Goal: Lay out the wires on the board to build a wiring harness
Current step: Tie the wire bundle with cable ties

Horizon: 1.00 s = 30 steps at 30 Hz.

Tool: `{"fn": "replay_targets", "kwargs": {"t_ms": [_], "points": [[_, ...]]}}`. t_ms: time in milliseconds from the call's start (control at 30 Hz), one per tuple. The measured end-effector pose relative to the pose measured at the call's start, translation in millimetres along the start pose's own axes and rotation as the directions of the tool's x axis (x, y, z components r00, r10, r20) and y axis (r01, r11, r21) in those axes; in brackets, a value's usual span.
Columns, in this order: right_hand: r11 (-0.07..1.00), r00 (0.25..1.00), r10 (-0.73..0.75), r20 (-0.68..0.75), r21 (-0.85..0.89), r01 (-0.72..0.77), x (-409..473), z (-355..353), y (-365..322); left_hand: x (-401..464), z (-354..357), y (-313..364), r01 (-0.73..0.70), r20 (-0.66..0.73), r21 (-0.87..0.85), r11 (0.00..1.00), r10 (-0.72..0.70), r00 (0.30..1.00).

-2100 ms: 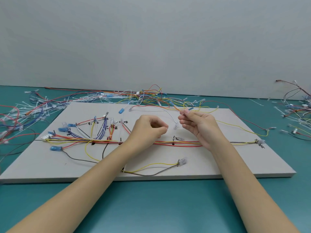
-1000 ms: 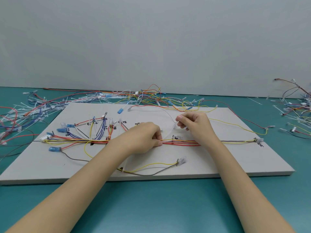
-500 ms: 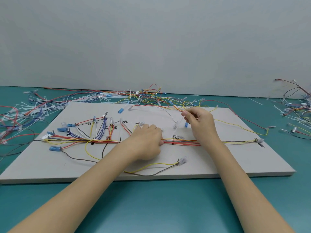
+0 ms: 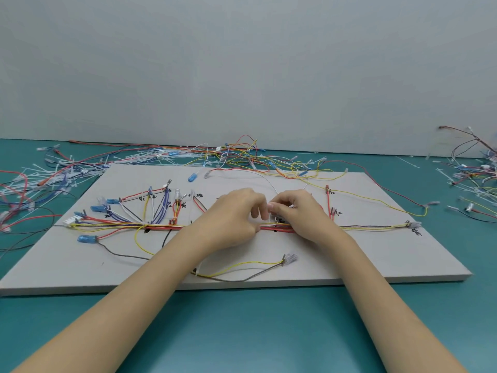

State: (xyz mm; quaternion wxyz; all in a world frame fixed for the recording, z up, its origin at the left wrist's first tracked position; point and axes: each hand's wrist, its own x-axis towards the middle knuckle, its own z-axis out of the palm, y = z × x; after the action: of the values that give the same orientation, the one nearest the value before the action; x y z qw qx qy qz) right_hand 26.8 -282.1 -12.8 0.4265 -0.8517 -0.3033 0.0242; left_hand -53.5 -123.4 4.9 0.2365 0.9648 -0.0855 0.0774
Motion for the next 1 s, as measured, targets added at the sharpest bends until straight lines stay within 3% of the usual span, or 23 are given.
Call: {"fn": "replay_targets", "kwargs": {"t_ms": [167, 300, 500, 700, 1000], "points": [[1.0, 1.0, 0.014, 0.004, -0.016, -0.014, -0.7, -1.0, -0.2, -2.8, 5.6, 6.4, 0.012, 0.089, -0.114, 0.993, -0.002, 0.996], [1.0, 1.0, 0.012, 0.009, -0.027, -0.012, -1.6, -1.6, -0.6, -3.0, 4.4, 4.7, 0.031, 0.149, -0.089, 0.996, -0.017, 0.989], [0.999, 1.0, 0.022, 0.012, -0.026, -0.022, -1.6, -1.3, -0.4, -1.3, 3.7, 3.6, 0.066, 0.092, -0.146, 0.987, -0.053, 0.994], [0.999, 0.999, 0.04, 0.01, -0.037, -0.04, -1.9, -0.6, -0.9, -2.9, -3.2, 0.0, 0.11, 0.202, -0.15, 0.983, -0.078, 0.976], [0.998, 0.999, 0.045, 0.006, -0.042, -0.044, -2.3, -0.2, -1.4, -2.1, -0.7, 2.3, 0.107, 0.191, -0.132, 0.985, -0.081, 0.978]]}}
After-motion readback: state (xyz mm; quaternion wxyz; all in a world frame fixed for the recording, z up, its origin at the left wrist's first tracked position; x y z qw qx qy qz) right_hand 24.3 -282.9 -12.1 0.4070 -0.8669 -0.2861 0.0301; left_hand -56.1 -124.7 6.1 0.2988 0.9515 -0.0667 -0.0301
